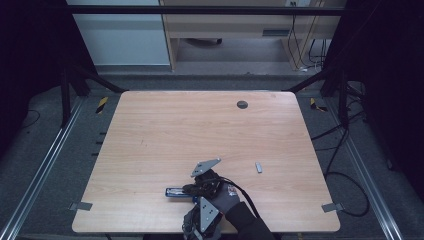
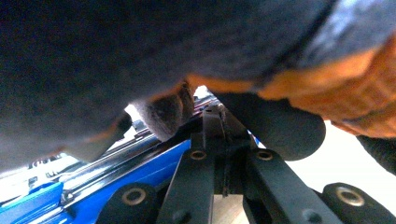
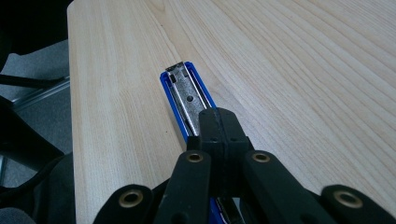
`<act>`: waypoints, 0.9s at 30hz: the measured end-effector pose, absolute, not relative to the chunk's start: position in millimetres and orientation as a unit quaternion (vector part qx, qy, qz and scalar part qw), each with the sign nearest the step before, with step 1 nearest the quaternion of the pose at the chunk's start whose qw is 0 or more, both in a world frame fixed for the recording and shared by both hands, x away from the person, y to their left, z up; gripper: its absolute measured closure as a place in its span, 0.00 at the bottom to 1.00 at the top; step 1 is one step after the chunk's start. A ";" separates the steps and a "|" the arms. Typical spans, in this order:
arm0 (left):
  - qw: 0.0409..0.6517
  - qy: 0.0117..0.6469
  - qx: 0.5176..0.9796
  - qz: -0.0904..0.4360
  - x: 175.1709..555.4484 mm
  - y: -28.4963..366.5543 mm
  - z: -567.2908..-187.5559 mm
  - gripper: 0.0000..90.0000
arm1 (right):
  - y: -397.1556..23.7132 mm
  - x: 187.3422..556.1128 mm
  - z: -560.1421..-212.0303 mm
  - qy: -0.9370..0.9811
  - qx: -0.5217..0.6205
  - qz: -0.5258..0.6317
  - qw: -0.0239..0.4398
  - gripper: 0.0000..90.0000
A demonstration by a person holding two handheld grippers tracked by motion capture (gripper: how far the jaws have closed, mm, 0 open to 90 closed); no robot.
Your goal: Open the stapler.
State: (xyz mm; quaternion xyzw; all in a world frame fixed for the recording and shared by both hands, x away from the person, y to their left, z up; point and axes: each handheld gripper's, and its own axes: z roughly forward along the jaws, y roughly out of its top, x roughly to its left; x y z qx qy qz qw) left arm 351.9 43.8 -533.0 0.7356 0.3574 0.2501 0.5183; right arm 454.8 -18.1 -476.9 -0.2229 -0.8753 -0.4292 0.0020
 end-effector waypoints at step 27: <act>0.513 0.358 0.742 0.241 354.2 46.4 -530.1 1.00 | -82.2 450.6 -452.0 -0.820 -0.265 -0.504 -0.054 1.00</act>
